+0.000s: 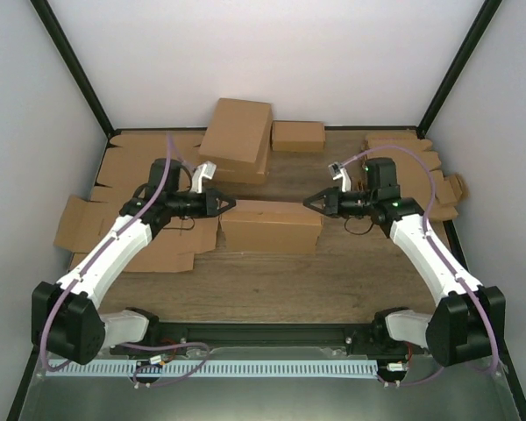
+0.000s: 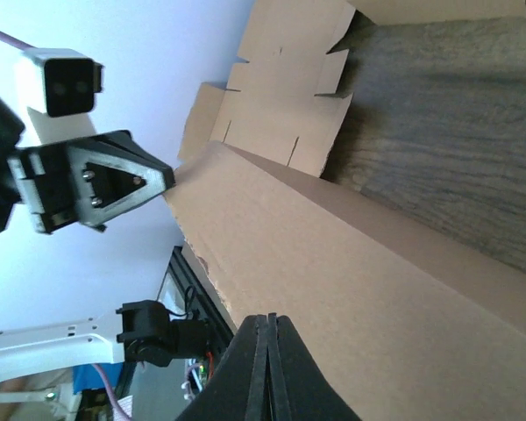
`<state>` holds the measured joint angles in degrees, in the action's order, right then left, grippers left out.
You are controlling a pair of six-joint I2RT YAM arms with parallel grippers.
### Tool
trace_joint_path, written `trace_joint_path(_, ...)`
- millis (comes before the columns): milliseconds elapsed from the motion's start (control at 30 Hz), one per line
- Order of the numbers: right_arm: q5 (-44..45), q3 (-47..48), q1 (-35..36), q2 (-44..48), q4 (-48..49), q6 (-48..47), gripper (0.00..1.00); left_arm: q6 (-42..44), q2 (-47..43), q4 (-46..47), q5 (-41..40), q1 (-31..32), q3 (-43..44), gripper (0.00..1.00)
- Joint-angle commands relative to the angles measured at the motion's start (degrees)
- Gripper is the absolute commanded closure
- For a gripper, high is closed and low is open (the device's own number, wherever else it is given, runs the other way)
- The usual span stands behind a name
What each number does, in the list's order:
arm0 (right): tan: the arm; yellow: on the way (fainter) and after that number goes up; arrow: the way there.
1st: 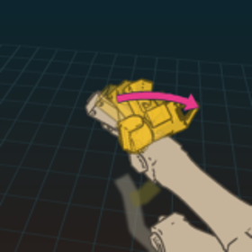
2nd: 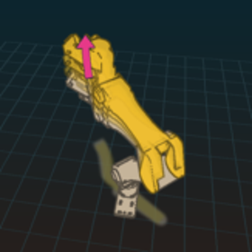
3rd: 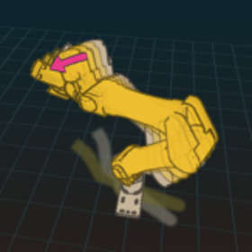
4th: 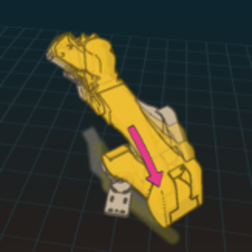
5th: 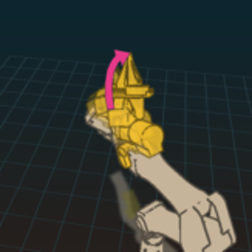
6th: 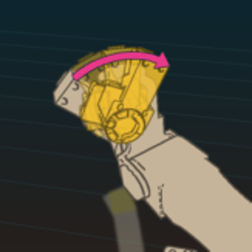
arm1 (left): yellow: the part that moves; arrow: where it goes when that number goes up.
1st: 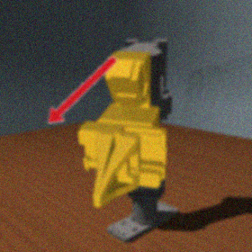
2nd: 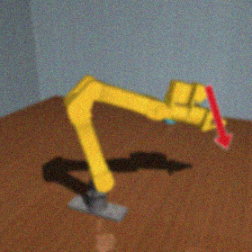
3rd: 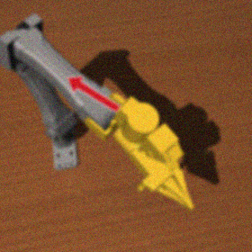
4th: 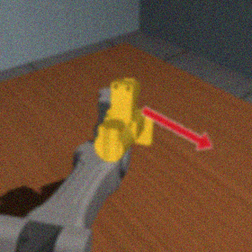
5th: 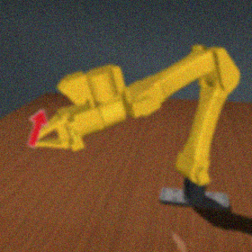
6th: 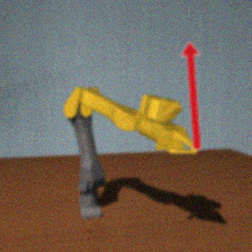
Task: Fold the paper box
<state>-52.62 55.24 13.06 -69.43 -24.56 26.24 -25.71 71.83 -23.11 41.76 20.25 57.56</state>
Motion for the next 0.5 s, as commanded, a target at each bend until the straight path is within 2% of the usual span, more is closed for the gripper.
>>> trace_joint_path(0, -8.67, -1.58, -2.01, -0.59, 4.89, -0.10, 0.99, -0.94, -1.39, 7.38, 7.28, -3.35, -4.55, 0.96)
trace_joint_path(467, -10.31, -12.96, -3.48, -3.89, 13.07, 0.60, 0.99, -2.20, -0.68, 13.02, 10.41, -4.43, -13.45, 0.96)
